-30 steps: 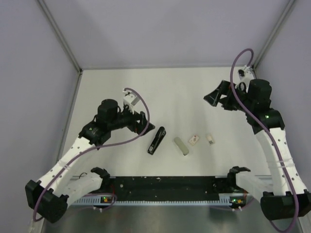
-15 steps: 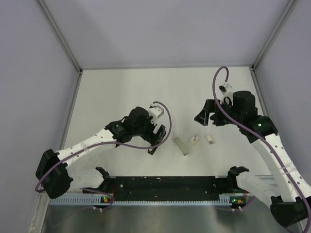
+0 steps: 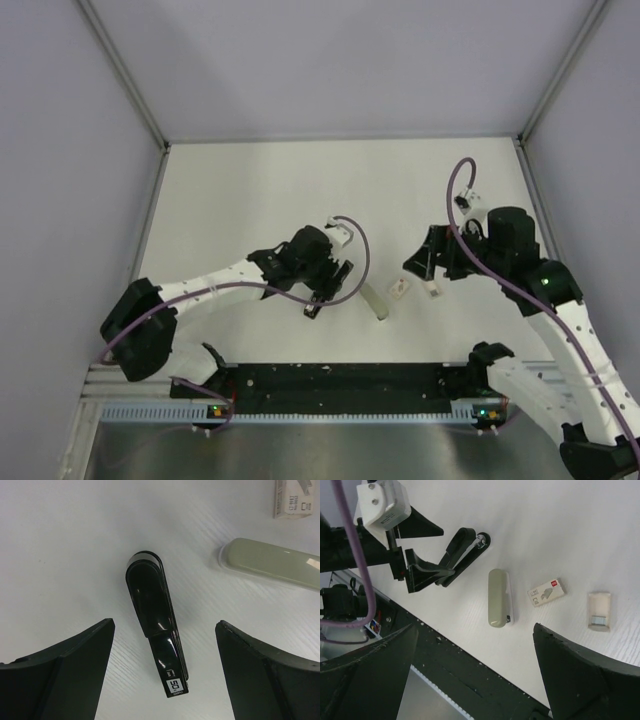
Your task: Unload the staples from the stapler
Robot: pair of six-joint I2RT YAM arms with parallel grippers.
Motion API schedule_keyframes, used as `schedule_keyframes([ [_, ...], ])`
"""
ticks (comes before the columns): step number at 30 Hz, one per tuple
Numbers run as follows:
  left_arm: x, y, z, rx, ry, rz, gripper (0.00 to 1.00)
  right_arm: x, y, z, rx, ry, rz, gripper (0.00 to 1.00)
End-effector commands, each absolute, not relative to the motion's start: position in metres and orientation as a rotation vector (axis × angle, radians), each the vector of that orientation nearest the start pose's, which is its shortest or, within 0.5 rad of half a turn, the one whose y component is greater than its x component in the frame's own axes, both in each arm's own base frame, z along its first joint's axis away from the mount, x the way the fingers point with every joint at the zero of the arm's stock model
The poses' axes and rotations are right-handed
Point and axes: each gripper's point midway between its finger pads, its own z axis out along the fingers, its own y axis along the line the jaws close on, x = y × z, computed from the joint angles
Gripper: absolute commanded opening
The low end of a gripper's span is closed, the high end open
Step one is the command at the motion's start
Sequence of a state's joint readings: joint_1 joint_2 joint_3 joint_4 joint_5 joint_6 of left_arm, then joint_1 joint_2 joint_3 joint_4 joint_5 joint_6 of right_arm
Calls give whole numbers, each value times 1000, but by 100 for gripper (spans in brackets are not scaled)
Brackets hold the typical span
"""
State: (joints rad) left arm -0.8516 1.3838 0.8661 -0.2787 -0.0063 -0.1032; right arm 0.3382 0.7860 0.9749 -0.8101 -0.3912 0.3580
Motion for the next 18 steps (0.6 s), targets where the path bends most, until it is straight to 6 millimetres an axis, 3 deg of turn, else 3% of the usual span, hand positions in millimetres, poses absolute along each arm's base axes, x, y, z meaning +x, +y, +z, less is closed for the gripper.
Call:
schedule_keyframes([
  [1,259,-285,107,839,2171,-387,87,178,152,246,-264,2222,827,99],
  [13,273,-296,95,855,2174,-346,64,174,153,244,-279,2230,843,99],
  [18,270,-293,88,865,2188,-340,61,173,156,243,-285,2237,860,99],
])
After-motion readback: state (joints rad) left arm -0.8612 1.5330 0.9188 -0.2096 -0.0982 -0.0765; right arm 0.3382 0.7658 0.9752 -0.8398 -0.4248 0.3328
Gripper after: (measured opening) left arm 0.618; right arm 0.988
